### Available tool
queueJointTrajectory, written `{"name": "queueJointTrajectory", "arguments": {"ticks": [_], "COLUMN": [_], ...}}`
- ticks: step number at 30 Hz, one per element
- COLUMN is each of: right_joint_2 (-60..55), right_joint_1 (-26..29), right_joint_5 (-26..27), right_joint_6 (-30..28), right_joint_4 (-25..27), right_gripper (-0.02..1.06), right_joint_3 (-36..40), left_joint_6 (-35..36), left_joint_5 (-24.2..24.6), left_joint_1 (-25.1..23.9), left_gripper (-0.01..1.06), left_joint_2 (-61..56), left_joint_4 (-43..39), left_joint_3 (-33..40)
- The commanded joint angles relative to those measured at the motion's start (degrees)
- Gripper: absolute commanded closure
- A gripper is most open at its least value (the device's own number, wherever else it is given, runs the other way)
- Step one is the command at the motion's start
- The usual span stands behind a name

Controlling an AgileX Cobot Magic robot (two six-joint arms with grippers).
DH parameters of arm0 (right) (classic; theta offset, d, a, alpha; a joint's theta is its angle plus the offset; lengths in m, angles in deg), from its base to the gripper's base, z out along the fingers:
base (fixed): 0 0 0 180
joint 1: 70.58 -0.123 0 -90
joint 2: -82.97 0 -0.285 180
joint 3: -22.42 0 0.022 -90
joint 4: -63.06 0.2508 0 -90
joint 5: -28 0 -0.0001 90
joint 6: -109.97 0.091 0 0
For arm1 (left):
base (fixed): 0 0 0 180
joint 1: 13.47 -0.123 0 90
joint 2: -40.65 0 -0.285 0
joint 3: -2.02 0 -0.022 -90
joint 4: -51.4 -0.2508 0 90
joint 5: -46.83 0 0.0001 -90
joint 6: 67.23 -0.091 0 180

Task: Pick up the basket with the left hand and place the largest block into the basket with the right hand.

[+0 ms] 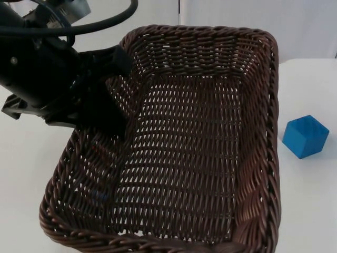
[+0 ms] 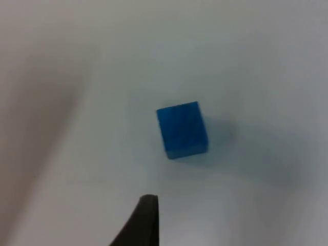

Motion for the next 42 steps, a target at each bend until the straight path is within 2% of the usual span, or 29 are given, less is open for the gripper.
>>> {"name": "queueJointTrajectory", "arguments": {"ticks": [1,3,6,7,8,11,18,30,34,42], "right_joint_2": [-4.1,-5.8,-10.8,-10.8,-13.1,-18.3,-25.7,-35.0,-37.0,-42.4], "right_joint_1": [-4.4,-5.7,-9.7,-9.7,-11.4,-13.8,-14.3,-14.3,-14.3,-14.2], "right_joint_5": [-0.4,-0.4,-0.4,-0.4,-0.4,-0.2,1.0,11.5,14.1,18.6], "right_joint_6": [-0.2,0.8,6.5,6.5,9.3,12.5,14.1,14.1,16.8,17.1], "right_joint_4": [-2.2,-3.2,-8.3,-8.3,-10.7,-14.9,-14.7,-18.5,-21.1,-21.1], "right_gripper": [0.13,0.13,0.13,0.13,0.13,0.13,0.13,0.15,0.15,0.15], "right_joint_3": [-2.7,-3.6,-6.6,-6.6,-7.7,-9.8,-12.2,-12.2,-12.2,-12.2], "left_joint_6": [0.1,0.1,0.1,0.1,0.1,0.1,0.1,0.1,0.1,0.1], "left_joint_5": [-0.1,-0.1,-0.1,-0.1,-0.1,-0.1,-0.1,-0.2,-0.2,-0.3], "left_joint_1": [0.0,0.0,0.0,0.0,0.0,0.0,0.0,0.0,0.0,0.0], "left_gripper": [1.05,1.05,1.05,1.05,1.05,1.05,1.05,1.05,1.05,1.05], "left_joint_2": [-0.8,-0.8,-0.8,-0.8,-0.8,-0.8,-0.8,-0.8,-0.8,-0.8], "left_joint_4": [1.1,1.1,1.1,1.1,1.1,1.1,0.7,0.4,0.2,0.3], "left_joint_3": [0.1,0.1,0.1,0.1,0.1,0.1,0.1,0.1,0.1,0.1]}}
